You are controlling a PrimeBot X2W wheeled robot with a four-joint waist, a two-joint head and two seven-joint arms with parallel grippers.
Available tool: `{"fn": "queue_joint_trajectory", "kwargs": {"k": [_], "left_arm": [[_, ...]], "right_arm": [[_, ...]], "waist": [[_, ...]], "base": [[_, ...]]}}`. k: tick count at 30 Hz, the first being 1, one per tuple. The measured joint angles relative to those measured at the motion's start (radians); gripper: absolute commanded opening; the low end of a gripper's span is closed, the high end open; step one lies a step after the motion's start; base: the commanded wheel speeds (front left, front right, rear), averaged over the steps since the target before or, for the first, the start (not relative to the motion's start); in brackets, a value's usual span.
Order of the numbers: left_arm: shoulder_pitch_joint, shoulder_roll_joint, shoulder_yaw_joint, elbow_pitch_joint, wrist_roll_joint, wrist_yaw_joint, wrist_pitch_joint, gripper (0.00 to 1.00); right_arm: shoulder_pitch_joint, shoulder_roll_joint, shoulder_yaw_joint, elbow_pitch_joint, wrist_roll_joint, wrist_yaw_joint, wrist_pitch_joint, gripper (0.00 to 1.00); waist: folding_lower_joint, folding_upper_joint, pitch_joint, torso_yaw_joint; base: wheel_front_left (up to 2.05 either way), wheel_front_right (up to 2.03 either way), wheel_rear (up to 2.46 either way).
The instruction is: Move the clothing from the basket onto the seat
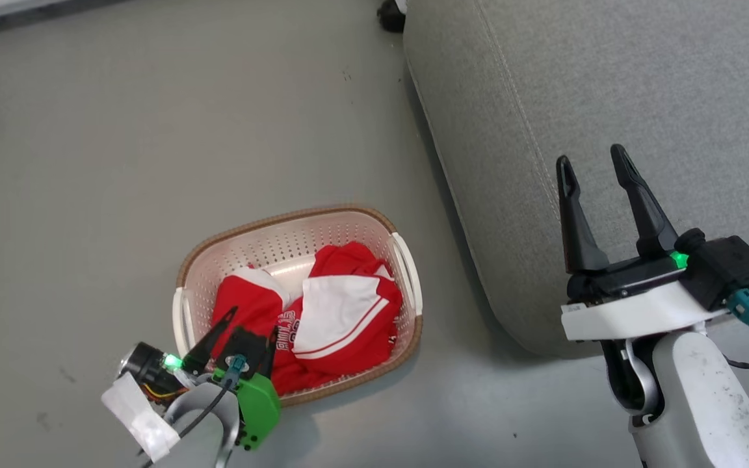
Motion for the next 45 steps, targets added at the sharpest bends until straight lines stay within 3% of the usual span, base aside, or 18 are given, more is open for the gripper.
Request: {"fn": "queue_joint_trajectory", "kwargs": {"k": [8,12,23,32,45], "left_arm": [[-0.247,0.052,-0.099,0.261,0.111,-0.018,0.028,1.00],[-0.326,0.074,-0.155,0.331,0.154,-0.056,0.098,1.00],[-0.450,0.130,-0.219,0.373,0.192,-0.111,0.264,1.00],[-0.480,0.170,-0.268,0.379,0.206,-0.126,0.358,1.00],[-0.566,0.202,-0.309,0.382,0.202,-0.133,0.588,1.00]], "right_arm": [[-0.064,0.030,0.016,0.000,0.025,0.000,0.000,1.00],[-0.093,0.041,0.032,0.006,0.035,0.000,0.000,1.00],[-0.146,0.048,0.076,-0.022,0.153,0.000,0.000,1.00],[-0.144,0.048,0.094,-0.041,0.213,0.000,0.000,1.00],[-0.148,0.048,0.104,-0.089,0.239,0.000,0.000,1.00]], "waist": [[0.0000,0.0000,0.184,-0.054],[0.0001,0.0000,0.270,-0.084],[0.0001,0.0000,0.438,-0.182],[0.0000,0.0000,0.509,-0.265],[0.0000,0.0000,0.593,-0.308]], "base": [[0.00,0.00,0.00],[0.00,0.00,0.00],[0.00,0.00,0.00],[0.00,0.00,0.00],[0.00,0.00,0.00]]}}
